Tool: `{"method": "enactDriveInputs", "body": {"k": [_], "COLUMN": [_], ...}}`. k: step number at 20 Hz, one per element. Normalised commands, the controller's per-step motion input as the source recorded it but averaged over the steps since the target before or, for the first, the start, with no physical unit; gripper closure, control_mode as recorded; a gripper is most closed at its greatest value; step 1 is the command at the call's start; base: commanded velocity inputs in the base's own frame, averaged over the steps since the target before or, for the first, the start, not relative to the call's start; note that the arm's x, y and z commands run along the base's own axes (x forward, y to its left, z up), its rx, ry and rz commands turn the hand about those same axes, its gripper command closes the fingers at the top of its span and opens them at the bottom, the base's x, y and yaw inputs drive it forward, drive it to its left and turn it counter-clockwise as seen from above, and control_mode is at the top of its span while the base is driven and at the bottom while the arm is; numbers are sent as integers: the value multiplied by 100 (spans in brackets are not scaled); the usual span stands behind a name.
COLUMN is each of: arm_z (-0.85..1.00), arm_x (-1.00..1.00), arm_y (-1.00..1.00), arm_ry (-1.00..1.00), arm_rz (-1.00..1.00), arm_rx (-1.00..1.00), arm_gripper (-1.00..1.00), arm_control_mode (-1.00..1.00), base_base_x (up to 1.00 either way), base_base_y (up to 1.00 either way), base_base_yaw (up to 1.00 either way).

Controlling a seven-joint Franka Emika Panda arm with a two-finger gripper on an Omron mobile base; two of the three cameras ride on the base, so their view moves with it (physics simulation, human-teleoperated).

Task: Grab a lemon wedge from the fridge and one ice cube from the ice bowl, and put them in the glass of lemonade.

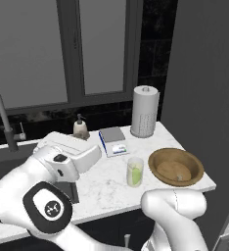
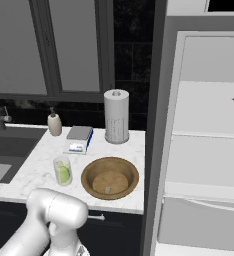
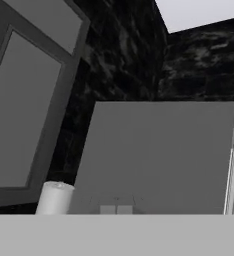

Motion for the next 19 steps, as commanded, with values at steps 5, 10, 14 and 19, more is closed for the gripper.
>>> {"method": "enactDriveInputs", "body": {"k": [5,10,14,19], "arm_z": [0,-2,-21,-29], "arm_x": [10,0,4,15], "arm_y": [-100,-90,-6,13], "arm_ry": [0,0,-3,0], "arm_rz": [-6,-2,-3,-1], "arm_rx": [20,17,0,-1], "arm_gripper": [100,100,100,100], "arm_control_mode": [-100,-100,-100,-100], "base_base_x": [0,0,0,0], "base_base_y": [0,0,0,0], "base_base_yaw": [0,0,0,0]}}
